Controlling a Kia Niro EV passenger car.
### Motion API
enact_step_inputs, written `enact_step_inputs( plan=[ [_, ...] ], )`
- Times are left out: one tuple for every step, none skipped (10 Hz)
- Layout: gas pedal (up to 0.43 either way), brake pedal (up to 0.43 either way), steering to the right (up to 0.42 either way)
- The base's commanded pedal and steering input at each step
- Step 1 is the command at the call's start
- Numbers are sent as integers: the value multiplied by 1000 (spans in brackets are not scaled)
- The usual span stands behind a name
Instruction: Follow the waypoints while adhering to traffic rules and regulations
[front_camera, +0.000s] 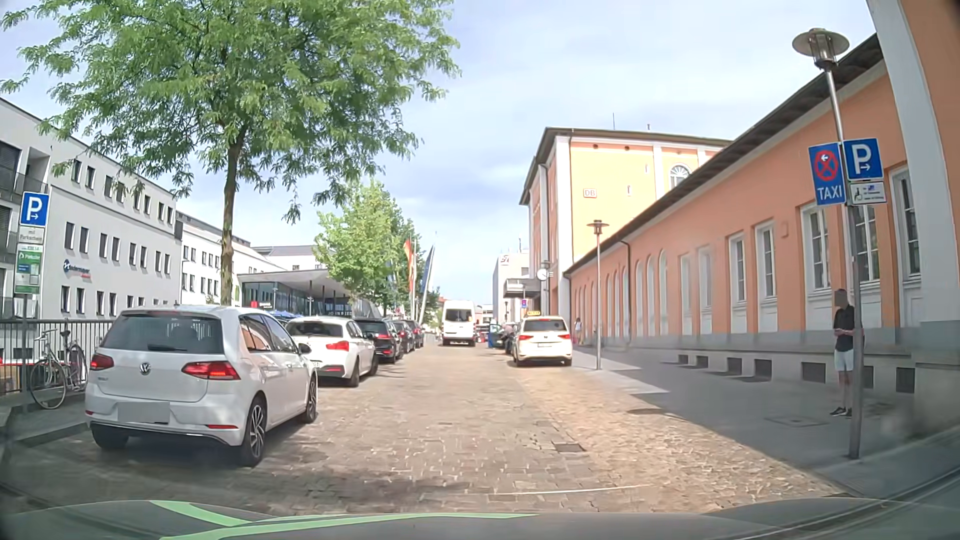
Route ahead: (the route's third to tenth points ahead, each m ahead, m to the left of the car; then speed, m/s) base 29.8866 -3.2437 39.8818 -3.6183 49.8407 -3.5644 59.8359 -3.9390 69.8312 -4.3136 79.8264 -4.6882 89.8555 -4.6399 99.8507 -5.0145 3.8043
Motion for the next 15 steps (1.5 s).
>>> enact_step_inputs(
  plan=[
    [47, 0, -6],
    [47, 0, -6],
    [47, 0, -7],
    [47, 0, -6],
    [47, 0, -5],
    [47, 0, -6],
    [47, 0, -8],
    [47, 0, -8],
    [47, 0, -10],
    [47, 0, -11],
    [47, 0, -13],
    [47, 0, -15],
    [47, 0, -20],
    [47, 0, -22],
    [47, 0, -25]
  ],
)
